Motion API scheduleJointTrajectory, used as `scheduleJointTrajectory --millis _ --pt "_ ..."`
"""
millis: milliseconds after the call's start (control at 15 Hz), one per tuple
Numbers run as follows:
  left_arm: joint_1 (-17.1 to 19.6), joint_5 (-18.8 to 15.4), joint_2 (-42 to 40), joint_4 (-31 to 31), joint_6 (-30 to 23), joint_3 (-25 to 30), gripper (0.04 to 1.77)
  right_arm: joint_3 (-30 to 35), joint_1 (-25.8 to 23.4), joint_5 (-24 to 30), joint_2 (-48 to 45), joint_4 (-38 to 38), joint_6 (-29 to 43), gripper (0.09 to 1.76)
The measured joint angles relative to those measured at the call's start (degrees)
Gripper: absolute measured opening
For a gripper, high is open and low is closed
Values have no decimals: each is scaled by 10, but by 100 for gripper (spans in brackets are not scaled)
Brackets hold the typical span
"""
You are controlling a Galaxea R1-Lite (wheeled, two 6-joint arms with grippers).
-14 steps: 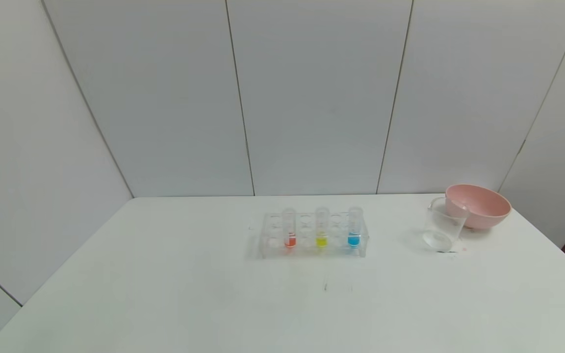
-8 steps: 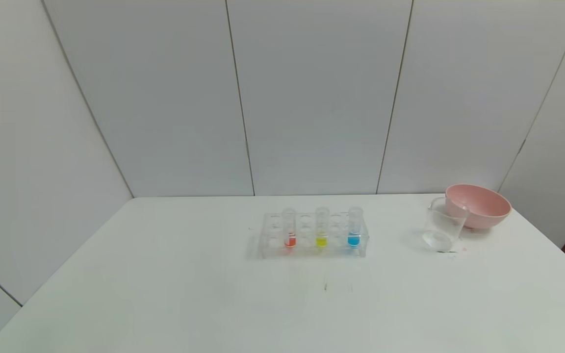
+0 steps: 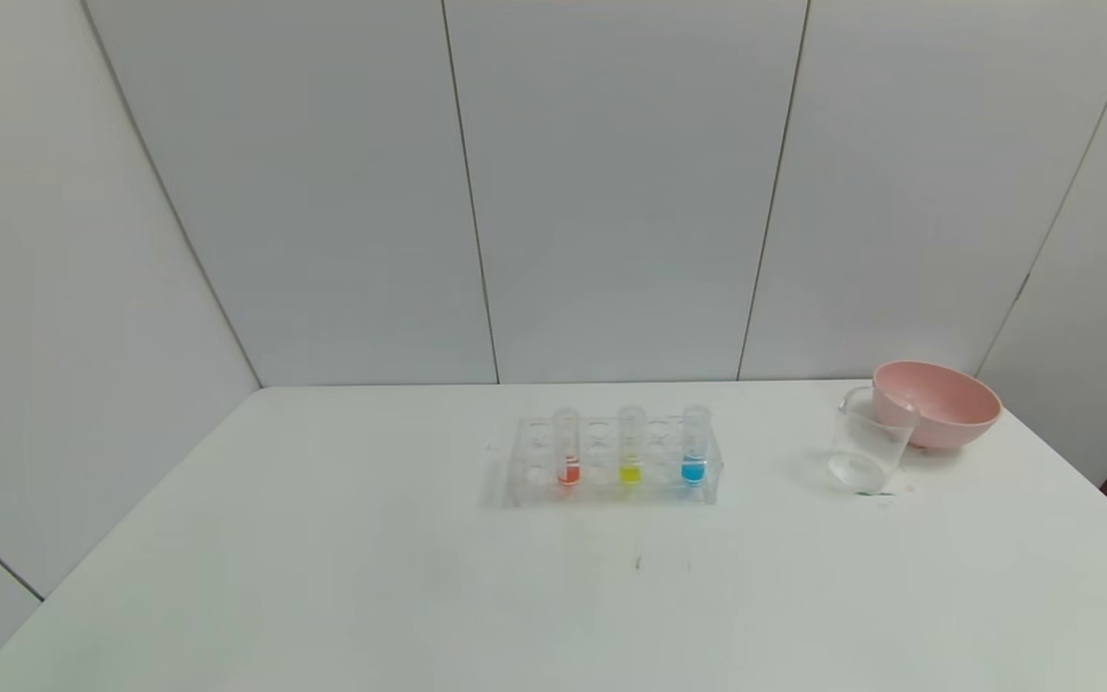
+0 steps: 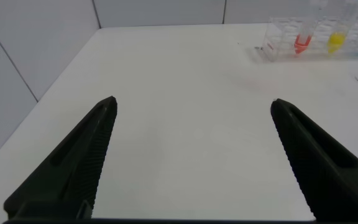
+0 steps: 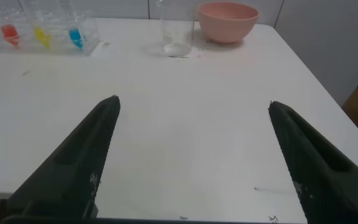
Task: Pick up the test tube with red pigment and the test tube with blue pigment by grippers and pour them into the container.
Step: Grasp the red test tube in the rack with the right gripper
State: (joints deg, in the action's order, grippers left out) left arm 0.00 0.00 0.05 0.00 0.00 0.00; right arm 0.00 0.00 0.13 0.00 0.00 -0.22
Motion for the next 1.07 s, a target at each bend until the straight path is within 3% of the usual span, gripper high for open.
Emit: scheduleJointTrajectory --millis 867,1067 --pt "0 0 0 0 0 0 176 -4 1 -6 0 7 5 171" --pt "0 0 0 0 0 0 176 -45 0 -6 0 3 4 171"
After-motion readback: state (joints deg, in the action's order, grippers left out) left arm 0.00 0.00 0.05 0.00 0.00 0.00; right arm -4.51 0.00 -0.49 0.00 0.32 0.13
